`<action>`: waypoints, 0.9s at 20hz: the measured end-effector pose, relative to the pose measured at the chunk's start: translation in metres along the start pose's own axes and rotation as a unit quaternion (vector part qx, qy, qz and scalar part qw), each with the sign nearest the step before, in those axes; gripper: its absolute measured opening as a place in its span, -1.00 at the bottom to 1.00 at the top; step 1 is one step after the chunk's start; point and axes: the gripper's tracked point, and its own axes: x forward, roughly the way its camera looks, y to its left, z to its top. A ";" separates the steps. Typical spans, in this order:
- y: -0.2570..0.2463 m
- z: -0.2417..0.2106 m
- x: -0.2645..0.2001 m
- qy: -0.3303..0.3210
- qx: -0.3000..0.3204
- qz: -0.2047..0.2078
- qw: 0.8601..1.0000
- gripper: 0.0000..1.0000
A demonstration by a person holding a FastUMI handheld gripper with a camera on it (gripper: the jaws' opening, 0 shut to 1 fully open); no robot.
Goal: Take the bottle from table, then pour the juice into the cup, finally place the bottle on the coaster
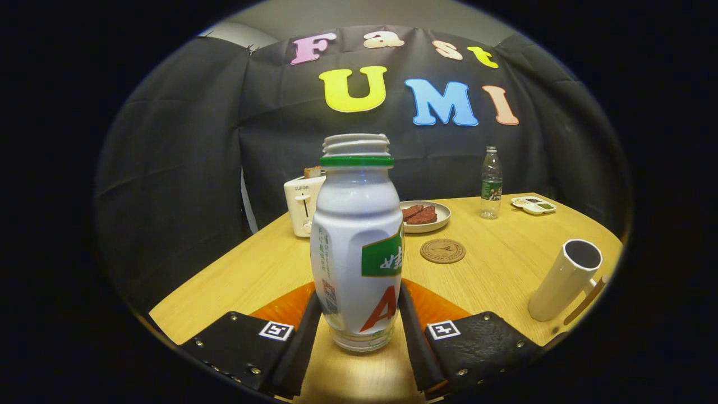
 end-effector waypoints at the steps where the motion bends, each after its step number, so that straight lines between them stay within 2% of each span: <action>1: -0.003 0.005 -0.003 -0.003 0.014 -0.002 1.000 0.44; 8: -0.036 0.030 -0.023 -0.020 0.084 -0.021 0.996 0.44; 13: -0.060 0.029 -0.030 -0.003 0.114 -0.030 0.993 0.44; 15: -0.064 0.028 -0.031 0.002 0.155 -0.018 0.988 0.44; 18: -0.079 0.029 -0.032 0.003 0.205 -0.024 0.978 0.45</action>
